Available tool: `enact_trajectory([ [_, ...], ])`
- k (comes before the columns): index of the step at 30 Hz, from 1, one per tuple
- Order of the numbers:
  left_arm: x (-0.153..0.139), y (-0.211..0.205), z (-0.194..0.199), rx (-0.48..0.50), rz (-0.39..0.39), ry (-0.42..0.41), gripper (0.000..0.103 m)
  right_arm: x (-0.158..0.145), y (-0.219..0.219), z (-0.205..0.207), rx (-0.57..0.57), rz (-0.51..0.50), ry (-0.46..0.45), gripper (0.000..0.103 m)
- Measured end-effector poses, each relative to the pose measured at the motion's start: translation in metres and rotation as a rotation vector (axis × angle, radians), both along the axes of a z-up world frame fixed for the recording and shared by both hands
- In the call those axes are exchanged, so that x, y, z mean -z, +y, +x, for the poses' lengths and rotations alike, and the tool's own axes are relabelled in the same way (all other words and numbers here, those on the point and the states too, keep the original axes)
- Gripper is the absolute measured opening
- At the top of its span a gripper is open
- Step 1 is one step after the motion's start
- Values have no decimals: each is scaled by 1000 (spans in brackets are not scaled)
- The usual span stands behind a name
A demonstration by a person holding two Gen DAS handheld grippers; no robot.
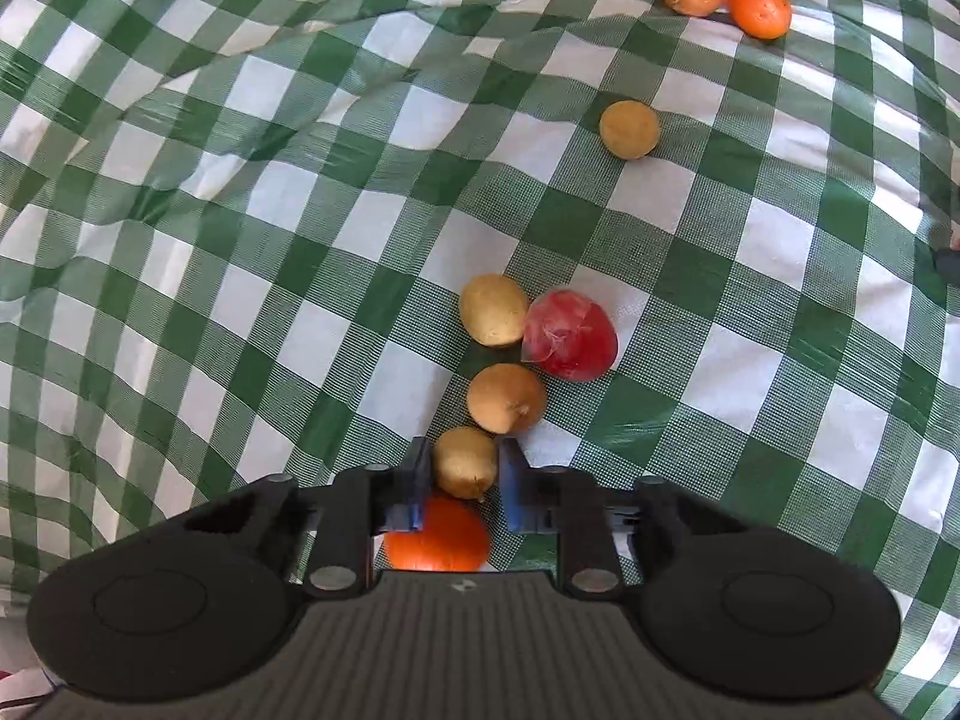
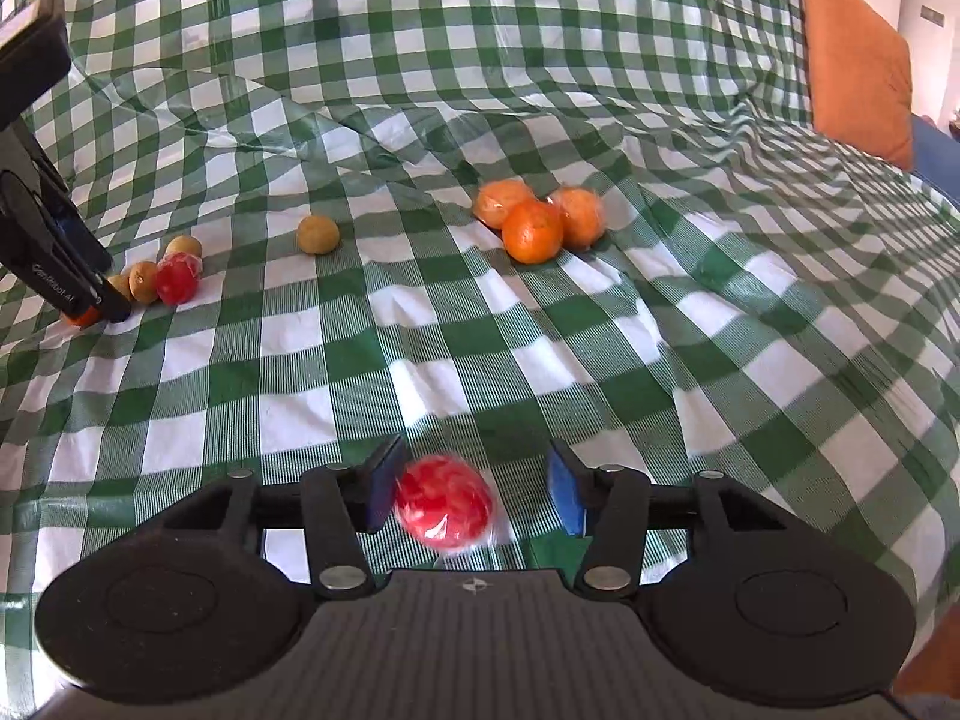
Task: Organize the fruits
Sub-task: 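Grasp a tan round fruit with the left tool while the right tool grasps a red plum, then carry both fruits over the blue plate and open both tools to release them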
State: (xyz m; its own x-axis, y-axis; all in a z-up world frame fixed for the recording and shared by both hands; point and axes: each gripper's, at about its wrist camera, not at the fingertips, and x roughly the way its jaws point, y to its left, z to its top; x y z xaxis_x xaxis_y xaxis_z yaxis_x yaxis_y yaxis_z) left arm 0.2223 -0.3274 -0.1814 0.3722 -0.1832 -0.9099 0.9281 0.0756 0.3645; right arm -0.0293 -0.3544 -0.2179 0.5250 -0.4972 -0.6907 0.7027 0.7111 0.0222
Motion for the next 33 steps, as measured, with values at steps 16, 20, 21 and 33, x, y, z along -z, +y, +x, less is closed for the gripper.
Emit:
enact_trajectory([
  [16, -127, 72, -26, -450, -360, -62, 26, -15, 7, -5, -18, -71, -140, 32],
  [20, -150, 130, -64, -617, -379, -61, 26, -25, 14, -9, -50, -95, -146, 32],
  [21, -152, 143, -75, -646, -374, -58, 26, -30, 17, -11, -55, -92, -144, 32],
  [33, -162, 299, -194, -894, -458, 36, 26, -129, 114, -77, -326, 103, -254, 32],
])
